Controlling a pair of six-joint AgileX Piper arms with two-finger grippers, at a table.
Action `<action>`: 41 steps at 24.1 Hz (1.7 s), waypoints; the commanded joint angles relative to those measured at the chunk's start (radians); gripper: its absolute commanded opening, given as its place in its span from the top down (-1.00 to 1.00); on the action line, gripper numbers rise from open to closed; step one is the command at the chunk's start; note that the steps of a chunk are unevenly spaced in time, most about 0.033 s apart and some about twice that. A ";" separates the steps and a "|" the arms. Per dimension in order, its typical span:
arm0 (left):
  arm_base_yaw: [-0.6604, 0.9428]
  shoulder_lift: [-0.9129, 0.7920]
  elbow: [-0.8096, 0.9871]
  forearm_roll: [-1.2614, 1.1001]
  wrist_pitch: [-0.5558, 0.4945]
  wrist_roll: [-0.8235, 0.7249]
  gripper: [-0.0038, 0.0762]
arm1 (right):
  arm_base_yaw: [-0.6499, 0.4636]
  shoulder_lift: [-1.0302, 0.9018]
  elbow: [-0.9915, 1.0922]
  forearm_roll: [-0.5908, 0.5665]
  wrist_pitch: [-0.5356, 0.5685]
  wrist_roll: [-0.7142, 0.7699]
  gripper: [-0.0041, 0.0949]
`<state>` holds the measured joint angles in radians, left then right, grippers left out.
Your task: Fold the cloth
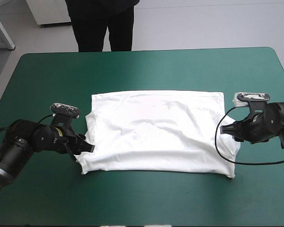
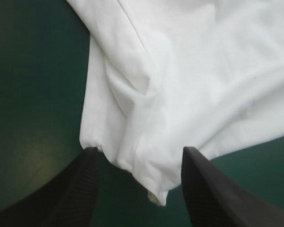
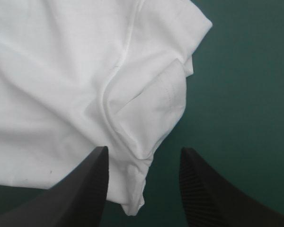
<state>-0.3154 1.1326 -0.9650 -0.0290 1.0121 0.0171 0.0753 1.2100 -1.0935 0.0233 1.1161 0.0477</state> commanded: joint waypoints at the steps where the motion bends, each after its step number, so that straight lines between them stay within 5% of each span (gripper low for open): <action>1: 0.000 -0.020 -0.049 0.053 -0.024 -0.003 -0.01 | -0.014 0.006 -0.034 -0.034 -0.027 0.011 0.01; 6: 0.046 0.017 -0.049 0.098 0.050 -0.068 0.02 | -0.061 0.037 -0.034 0.021 -0.034 0.010 0.01; 12: 0.219 0.166 -0.049 -0.088 0.004 0.074 0.02 | -0.072 0.037 -0.034 0.032 -0.038 0.003 0.01; 28: 0.219 0.380 0.054 -0.084 -0.052 0.010 0.03 | -0.072 0.037 -0.034 -0.001 -0.038 0.003 0.08; 31: 0.219 0.380 0.094 -0.084 -0.081 0.001 0.21 | -0.072 0.037 -0.034 -0.001 -0.042 0.003 0.12; 36: 0.219 0.380 0.100 -0.084 -0.125 0.001 0.95 | -0.072 0.037 -0.034 -0.001 -0.042 0.004 0.12; 41: 0.219 0.378 0.093 -0.084 -0.122 0.001 0.96 | -0.072 0.037 -0.034 -0.001 -0.032 0.007 0.16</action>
<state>-0.0948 1.5114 -0.8738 -0.0996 0.9021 0.0284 0.0090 1.2686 -1.0975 0.0279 1.1021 0.0585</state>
